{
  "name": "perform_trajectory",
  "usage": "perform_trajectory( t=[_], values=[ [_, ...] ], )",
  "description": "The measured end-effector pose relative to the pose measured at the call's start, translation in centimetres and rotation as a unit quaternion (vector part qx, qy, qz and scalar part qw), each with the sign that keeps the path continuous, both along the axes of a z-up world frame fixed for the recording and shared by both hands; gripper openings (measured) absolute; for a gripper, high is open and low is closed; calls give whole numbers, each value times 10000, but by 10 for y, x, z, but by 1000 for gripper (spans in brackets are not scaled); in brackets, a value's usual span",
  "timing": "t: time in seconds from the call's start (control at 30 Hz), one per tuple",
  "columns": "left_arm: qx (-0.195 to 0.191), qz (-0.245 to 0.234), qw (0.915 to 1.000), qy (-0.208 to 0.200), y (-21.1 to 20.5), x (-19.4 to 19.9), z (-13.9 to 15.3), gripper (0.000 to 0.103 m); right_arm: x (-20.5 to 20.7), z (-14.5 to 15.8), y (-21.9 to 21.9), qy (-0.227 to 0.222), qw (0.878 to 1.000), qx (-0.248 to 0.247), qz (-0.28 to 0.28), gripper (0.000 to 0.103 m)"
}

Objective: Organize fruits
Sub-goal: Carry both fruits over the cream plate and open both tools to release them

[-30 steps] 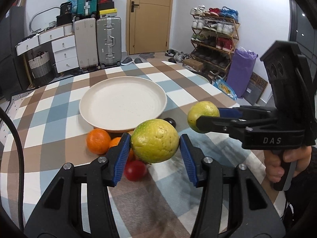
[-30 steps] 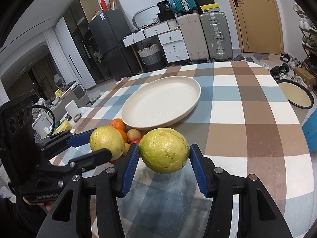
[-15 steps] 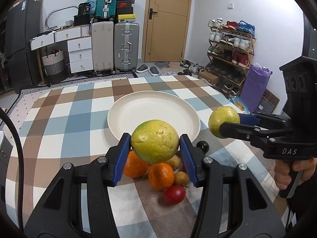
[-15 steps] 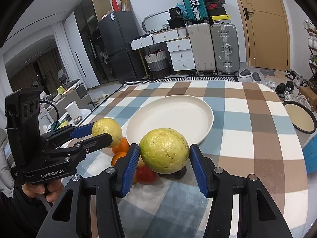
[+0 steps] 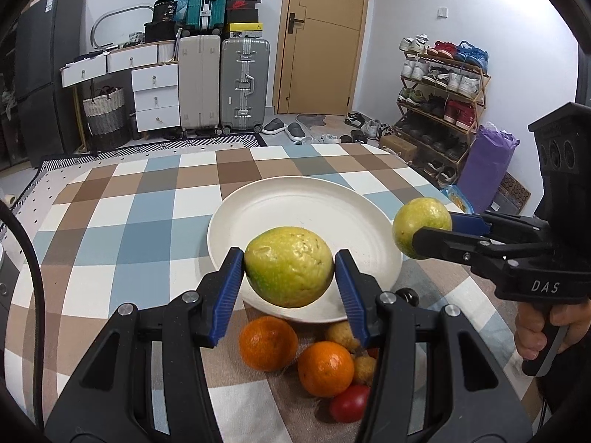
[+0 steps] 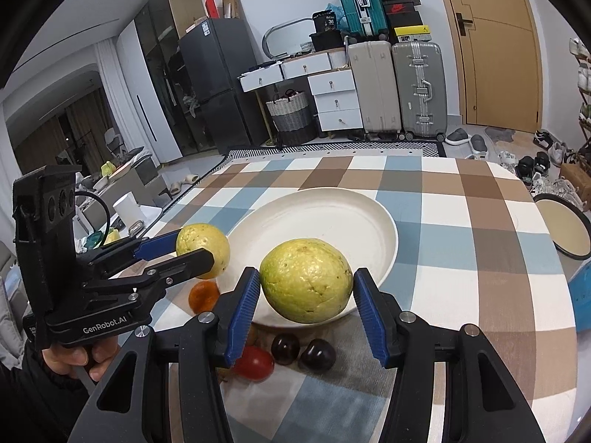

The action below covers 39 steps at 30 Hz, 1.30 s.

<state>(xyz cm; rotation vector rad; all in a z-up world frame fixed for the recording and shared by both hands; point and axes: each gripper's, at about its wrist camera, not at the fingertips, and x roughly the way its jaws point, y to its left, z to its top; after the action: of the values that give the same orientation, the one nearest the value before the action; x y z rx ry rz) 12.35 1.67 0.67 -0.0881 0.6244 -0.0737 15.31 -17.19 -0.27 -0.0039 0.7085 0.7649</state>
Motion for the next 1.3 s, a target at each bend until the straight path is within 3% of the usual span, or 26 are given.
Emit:
perform_trajectory(
  t=[0.53, 1.2, 1.3],
  values=[
    [-35, 82, 9999, 104, 6, 30, -23, 48, 20, -26, 17, 143, 9996, -233, -72, 54],
    [86, -21, 9998, 197, 1, 35, -35, 48, 25, -35, 24, 175, 9992, -361, -58, 54],
    [119, -78, 9997, 189, -2, 35, -35, 41, 25, -35, 24, 209, 9991, -368, -51, 54]
  ],
)
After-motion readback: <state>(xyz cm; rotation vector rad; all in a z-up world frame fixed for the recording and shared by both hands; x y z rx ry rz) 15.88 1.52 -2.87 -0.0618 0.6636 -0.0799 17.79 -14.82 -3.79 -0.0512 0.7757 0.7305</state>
